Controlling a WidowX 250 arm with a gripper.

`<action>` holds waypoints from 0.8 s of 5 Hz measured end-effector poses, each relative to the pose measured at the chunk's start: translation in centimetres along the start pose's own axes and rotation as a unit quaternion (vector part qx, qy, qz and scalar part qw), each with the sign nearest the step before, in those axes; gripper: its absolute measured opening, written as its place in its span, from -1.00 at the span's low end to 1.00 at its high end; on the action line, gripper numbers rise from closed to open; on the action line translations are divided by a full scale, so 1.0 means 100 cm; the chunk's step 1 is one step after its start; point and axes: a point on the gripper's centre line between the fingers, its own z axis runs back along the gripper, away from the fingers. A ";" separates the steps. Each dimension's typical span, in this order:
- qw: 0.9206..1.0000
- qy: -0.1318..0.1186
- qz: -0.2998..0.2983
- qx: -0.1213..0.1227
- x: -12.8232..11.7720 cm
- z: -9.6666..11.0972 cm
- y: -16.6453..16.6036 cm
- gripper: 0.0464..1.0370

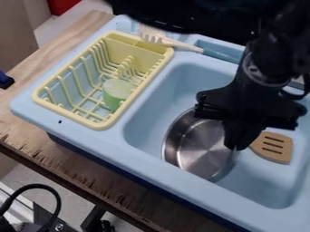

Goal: Move the stainless pot to the left side of the sink

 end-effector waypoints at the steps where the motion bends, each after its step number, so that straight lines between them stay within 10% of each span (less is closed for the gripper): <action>1: 0.992 -0.004 -0.128 0.006 -0.013 -0.003 0.008 -0.98; 3: 0.939 0.039 -0.343 -0.018 -0.020 -0.010 0.031 -0.99; 4: 0.928 0.075 -0.365 -0.013 -0.014 -0.011 0.039 -0.99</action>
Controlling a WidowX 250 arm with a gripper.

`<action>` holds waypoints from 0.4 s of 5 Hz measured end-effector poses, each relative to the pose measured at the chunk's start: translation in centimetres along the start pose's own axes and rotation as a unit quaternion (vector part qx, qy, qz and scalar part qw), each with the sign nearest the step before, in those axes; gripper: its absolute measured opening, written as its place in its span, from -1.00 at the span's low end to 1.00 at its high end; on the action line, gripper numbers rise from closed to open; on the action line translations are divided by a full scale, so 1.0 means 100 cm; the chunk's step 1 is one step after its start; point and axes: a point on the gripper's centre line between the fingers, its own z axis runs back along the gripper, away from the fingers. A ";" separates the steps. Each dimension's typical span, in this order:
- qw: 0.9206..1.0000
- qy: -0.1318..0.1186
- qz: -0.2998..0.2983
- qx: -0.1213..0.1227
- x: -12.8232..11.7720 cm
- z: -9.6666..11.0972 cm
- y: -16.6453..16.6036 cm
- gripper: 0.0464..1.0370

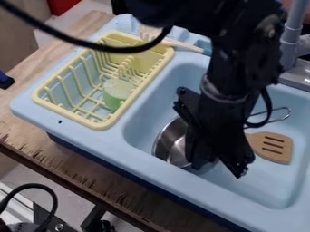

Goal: Move the stainless pot to the left side of the sink

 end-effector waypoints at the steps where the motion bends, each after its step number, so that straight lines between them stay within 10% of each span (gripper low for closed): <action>1: 0.999 0.037 0.031 0.024 0.009 -0.010 0.010 -0.99; 2: 0.996 0.054 0.051 0.040 0.016 -0.017 0.015 -0.99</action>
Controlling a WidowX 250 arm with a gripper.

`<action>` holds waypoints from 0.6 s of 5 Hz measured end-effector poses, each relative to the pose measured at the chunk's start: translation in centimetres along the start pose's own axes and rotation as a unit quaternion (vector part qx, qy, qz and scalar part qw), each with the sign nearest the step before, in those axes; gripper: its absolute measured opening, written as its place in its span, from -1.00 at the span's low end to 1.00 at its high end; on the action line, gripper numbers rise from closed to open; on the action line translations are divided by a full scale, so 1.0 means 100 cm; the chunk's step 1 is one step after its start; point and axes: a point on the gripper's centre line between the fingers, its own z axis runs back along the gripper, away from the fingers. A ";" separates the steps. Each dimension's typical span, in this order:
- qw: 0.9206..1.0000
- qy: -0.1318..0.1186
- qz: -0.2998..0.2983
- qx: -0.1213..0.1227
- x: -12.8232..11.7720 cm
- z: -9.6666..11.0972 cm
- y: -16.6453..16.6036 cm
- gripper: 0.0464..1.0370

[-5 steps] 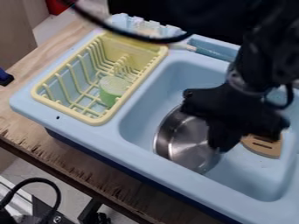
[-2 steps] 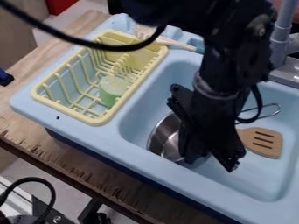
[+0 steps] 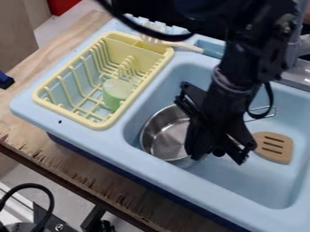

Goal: Move the stainless pot to the left side of the sink

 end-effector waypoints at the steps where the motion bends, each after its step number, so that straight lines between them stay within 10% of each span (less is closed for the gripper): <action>1: 1.000 -0.005 -0.031 0.002 0.000 -0.008 0.000 -0.99; 3: 0.998 -0.002 -0.068 -0.003 -0.005 -0.018 0.008 -0.94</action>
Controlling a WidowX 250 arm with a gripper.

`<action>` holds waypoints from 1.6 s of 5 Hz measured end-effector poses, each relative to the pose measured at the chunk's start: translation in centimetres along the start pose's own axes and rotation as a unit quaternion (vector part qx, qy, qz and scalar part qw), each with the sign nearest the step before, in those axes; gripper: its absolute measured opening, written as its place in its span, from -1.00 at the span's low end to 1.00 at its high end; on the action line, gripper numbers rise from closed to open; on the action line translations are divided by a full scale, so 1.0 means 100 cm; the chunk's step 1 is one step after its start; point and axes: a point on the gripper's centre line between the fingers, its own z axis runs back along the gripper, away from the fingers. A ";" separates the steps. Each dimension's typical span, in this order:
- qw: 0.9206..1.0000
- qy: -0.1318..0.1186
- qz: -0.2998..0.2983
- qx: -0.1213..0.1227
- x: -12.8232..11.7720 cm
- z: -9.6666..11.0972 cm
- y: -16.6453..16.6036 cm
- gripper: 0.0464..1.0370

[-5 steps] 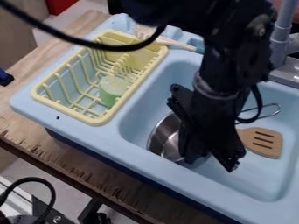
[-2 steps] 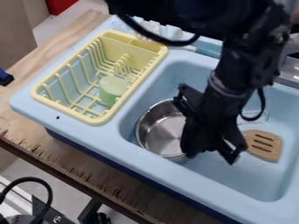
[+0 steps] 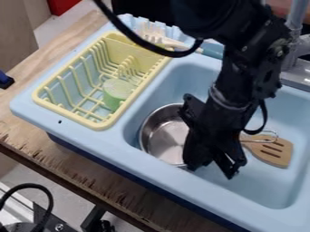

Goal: Move the stainless pot to the left side of the sink

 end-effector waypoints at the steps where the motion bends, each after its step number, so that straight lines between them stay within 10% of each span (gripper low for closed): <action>1: 0.999 0.027 0.004 -0.023 -0.007 0.002 0.005 -0.65; 4: 0.994 0.058 0.033 -0.087 -0.002 0.034 0.014 0.91; 6: 0.986 0.047 0.098 -0.129 0.006 0.048 0.016 0.92; 8: 0.948 -0.035 0.264 -0.177 0.024 0.058 0.012 0.92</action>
